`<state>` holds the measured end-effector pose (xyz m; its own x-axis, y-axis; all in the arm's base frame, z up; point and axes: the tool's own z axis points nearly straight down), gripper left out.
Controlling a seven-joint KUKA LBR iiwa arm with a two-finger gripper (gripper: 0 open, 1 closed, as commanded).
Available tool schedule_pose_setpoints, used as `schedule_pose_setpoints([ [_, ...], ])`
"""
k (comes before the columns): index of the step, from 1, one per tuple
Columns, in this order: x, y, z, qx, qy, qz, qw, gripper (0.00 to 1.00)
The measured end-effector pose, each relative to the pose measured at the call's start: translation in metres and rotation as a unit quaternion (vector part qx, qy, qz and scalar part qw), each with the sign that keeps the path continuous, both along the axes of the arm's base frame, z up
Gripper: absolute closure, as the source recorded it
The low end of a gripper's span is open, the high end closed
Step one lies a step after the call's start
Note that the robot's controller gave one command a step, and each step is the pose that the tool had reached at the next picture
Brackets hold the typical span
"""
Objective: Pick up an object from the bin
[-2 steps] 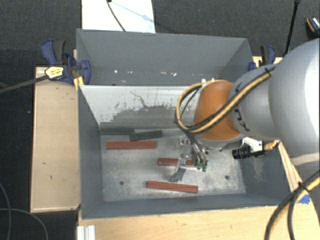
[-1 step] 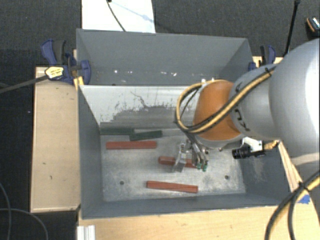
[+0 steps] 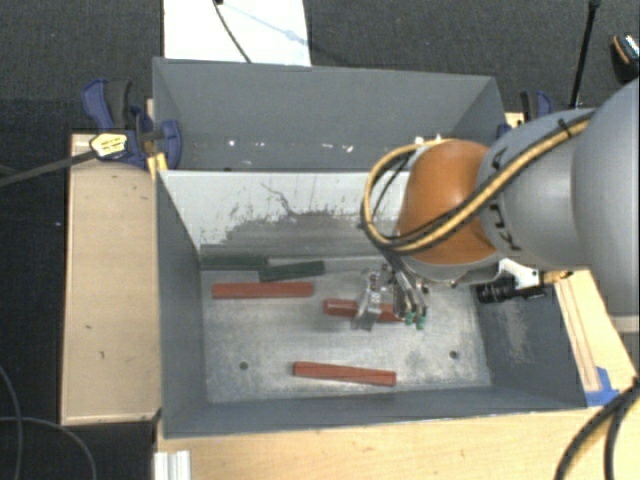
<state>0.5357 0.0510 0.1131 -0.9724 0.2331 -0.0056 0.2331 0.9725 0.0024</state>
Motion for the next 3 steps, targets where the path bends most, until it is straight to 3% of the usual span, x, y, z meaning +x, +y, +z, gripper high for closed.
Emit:
schedule_pose_setpoints([
  [1, 0.001, 0.000, 0.005, 0.000, 0.0002, 0.003, 1.0000, 1.00],
  [2, 0.003, 0.000, 0.066, 0.000, -0.0010, 0.008, 1.0000, 1.00],
  [3, 0.004, 0.000, 0.077, -0.001, 0.0000, 0.011, 0.9999, 1.00],
])
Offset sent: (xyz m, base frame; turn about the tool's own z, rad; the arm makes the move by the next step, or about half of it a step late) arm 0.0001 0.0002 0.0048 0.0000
